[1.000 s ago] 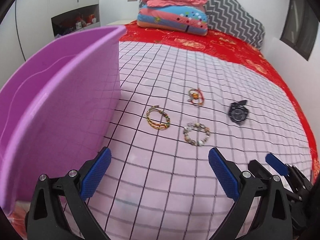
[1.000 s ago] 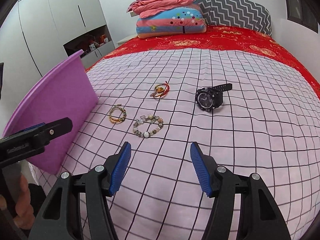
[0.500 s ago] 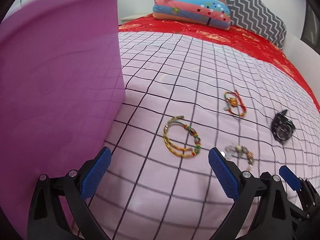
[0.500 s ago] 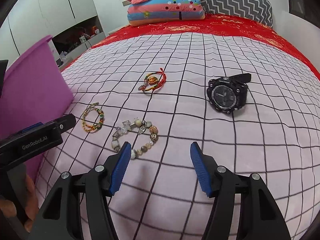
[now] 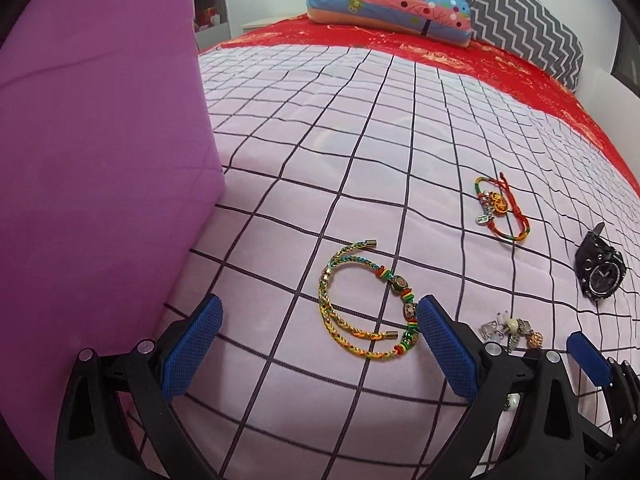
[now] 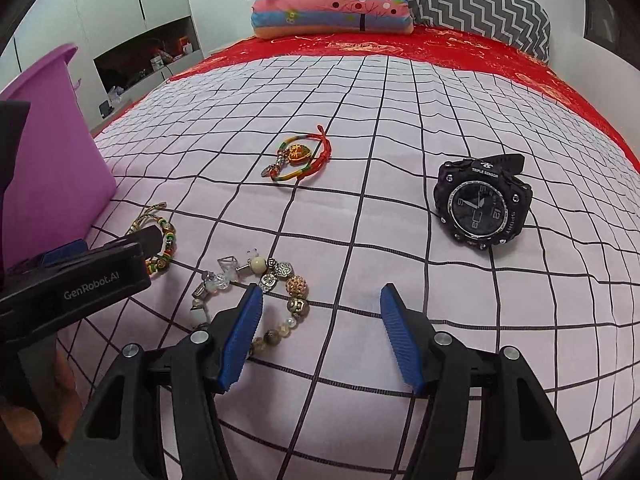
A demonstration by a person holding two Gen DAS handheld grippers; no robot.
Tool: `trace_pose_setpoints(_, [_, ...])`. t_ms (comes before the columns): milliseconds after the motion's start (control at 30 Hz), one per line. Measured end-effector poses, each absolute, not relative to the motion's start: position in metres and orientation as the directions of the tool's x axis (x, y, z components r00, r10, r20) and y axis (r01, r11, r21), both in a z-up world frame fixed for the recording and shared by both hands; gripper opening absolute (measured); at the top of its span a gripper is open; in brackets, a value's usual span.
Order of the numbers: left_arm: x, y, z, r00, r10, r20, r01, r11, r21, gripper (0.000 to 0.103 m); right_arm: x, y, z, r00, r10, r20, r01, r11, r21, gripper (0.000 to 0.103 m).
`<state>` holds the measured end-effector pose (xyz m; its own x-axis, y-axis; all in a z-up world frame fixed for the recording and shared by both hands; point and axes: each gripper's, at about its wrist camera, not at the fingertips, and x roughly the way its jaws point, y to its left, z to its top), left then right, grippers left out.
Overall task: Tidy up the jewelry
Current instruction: 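Move both open tools back over the bracelets on the bed, then grasp the braided bracelet with the left tool while the right tool grasps the beaded bracelet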
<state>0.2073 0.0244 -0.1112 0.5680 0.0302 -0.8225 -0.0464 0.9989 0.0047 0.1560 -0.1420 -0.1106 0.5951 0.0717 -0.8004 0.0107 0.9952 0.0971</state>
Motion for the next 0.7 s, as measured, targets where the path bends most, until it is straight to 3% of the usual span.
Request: trace_pose_setpoints(700, [0.227, 0.014, -0.129, 0.52, 0.039, -0.853, 0.008, 0.999, 0.05, 0.097, 0.174, -0.128, -0.121, 0.566, 0.011, -0.824, -0.029, 1.0, -0.007, 0.058])
